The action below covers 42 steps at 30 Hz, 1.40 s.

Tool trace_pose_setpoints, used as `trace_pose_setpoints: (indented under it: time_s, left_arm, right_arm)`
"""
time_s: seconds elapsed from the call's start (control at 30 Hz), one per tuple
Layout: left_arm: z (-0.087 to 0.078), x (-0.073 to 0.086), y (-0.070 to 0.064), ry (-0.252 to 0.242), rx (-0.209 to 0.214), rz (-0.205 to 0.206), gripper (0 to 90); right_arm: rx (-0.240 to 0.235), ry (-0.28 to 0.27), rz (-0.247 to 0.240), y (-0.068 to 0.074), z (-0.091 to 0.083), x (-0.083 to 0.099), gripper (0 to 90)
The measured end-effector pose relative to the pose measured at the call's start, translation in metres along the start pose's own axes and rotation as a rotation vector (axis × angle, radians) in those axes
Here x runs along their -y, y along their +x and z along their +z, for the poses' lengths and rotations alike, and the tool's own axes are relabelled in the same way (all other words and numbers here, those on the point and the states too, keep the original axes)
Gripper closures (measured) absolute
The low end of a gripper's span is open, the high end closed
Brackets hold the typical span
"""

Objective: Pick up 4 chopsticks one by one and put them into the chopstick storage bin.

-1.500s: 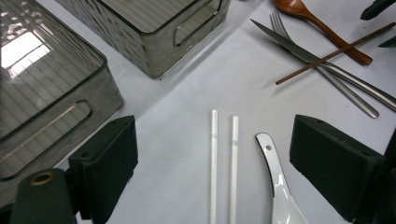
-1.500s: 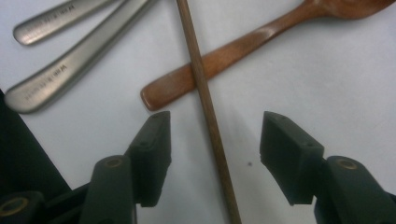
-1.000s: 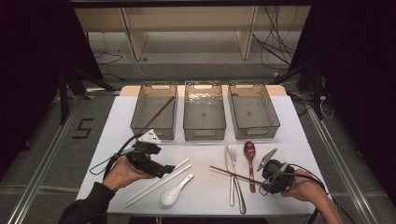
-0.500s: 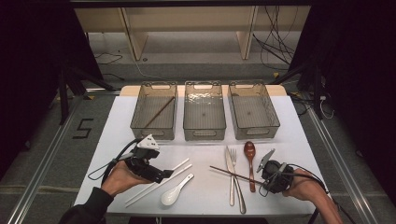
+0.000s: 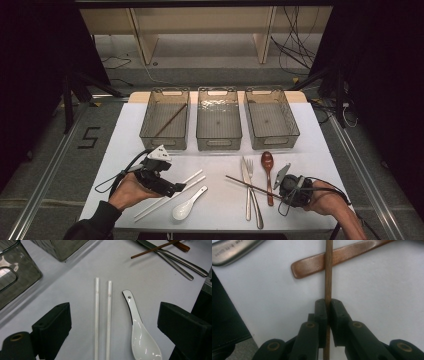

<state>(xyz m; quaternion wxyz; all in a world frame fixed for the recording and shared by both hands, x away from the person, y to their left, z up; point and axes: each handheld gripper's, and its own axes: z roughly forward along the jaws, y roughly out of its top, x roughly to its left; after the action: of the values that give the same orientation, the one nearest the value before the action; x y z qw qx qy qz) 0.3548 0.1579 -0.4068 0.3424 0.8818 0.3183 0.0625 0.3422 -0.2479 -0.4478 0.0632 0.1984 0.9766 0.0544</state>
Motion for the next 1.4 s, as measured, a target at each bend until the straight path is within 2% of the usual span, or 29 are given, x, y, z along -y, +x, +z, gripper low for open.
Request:
trace_pose_setpoints:
  time_s: [0.13, 0.33, 0.53, 0.83, 1.07, 1.2, 1.4]
  left_arm:
    - [-0.001, -0.004, -0.003, -0.006, 0.002, 0.018, 11.3]
    - [-0.002, -0.010, -0.007, -0.014, 0.013, 0.040, 11.5]
    - [0.001, -0.019, -0.015, -0.004, 0.045, 0.073, 13.2]
    - [0.010, -0.034, -0.025, 0.054, 0.106, 0.130, 15.1]
    - [0.023, -0.044, -0.037, 0.104, 0.149, 0.179, 16.5]
    - [0.027, -0.048, -0.041, 0.114, 0.188, 0.203, 19.7]
    - [0.035, -0.050, -0.046, 0.167, 0.219, 0.239, 24.5]
  right_arm:
    - [0.028, -0.034, -0.019, 0.002, -0.009, -0.004, 85.3]
    - [0.051, -0.080, -0.082, 0.013, -0.016, -0.016, 85.3]
    - [0.069, -0.116, -0.140, 0.024, -0.024, -0.033, 85.2]
    - [0.095, -0.146, -0.203, 0.039, -0.030, -0.051, 85.2]
    - [0.094, -0.162, -0.239, 0.048, -0.032, -0.062, 85.2]
    - [0.099, -0.170, -0.261, 0.053, -0.033, -0.067, 85.2]
    - [0.092, -0.178, -0.300, 0.061, -0.032, -0.075, 85.2]
